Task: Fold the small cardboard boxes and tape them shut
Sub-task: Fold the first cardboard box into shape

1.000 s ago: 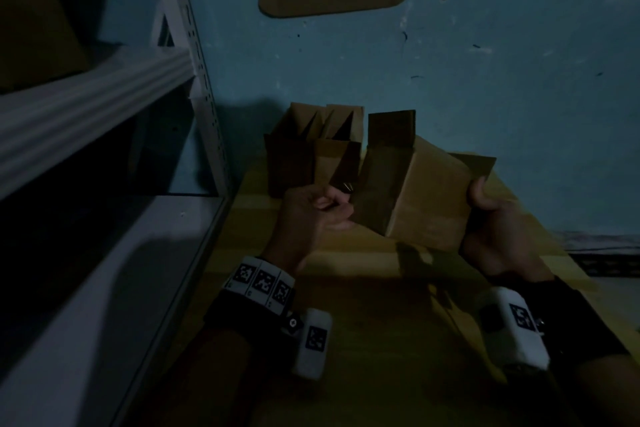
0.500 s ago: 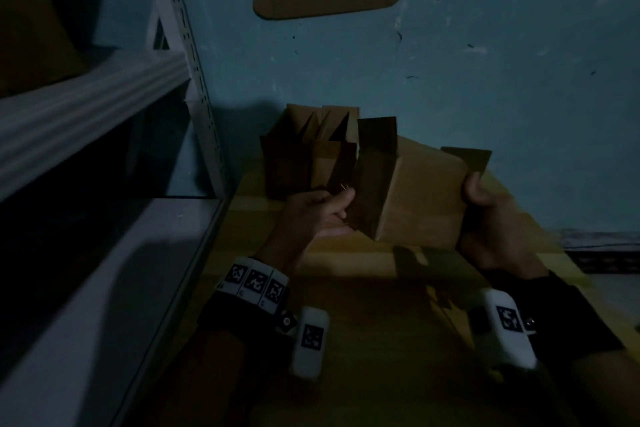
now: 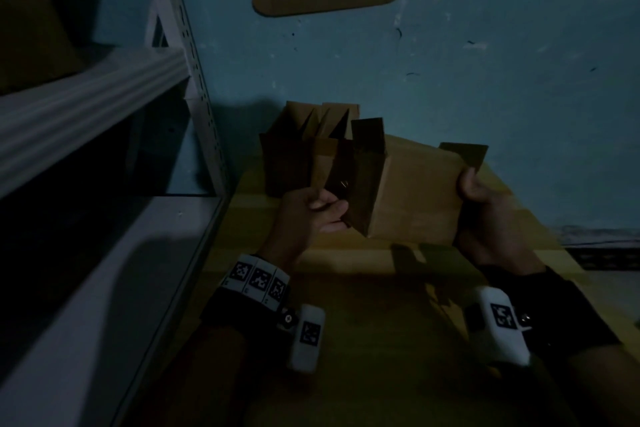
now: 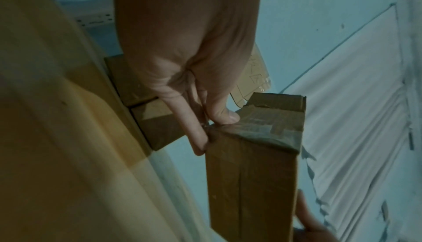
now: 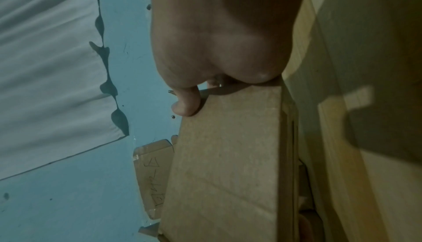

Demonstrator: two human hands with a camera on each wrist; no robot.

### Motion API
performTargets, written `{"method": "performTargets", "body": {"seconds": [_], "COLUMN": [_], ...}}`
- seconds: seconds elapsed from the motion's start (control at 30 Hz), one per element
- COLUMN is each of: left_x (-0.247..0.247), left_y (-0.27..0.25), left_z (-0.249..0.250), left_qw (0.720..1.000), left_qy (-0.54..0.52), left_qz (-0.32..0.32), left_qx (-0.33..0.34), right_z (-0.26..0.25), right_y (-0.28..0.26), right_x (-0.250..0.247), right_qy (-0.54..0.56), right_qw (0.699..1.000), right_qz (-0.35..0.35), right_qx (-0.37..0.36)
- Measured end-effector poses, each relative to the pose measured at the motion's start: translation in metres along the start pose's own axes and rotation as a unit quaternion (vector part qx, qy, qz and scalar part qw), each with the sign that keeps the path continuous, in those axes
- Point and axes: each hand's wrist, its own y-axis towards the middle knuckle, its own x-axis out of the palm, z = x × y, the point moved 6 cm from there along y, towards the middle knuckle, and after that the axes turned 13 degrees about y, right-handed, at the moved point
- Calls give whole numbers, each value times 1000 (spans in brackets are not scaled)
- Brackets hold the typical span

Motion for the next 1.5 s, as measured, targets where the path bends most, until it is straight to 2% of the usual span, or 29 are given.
{"method": "performTargets", "body": {"seconds": [0.63, 0.77, 0.97, 1.33, 1.5], "left_x": [1, -3, -3, -5, -3], "left_y": [1, 0, -1, 0, -3], "left_z": [8, 9, 16, 16, 18], "left_qw": [996, 996, 989, 997, 999], "left_qy": [69, 78, 126, 33, -33], "left_qz": [13, 12, 47, 72, -2], "left_qx": [54, 39, 66, 16, -10], "right_z": [-5, -6, -6, -3, -2], "right_y": [0, 1, 0, -1, -2], "right_x": [-4, -5, -5, -5, -7], "right_qy": [-23, -20, -14, 32, 56], "right_qw": [1000, 1000, 1000, 999, 998], "right_qz": [-2, 0, 4, 28, 39], "right_qx": [-10, -11, -10, 8, 14]}}
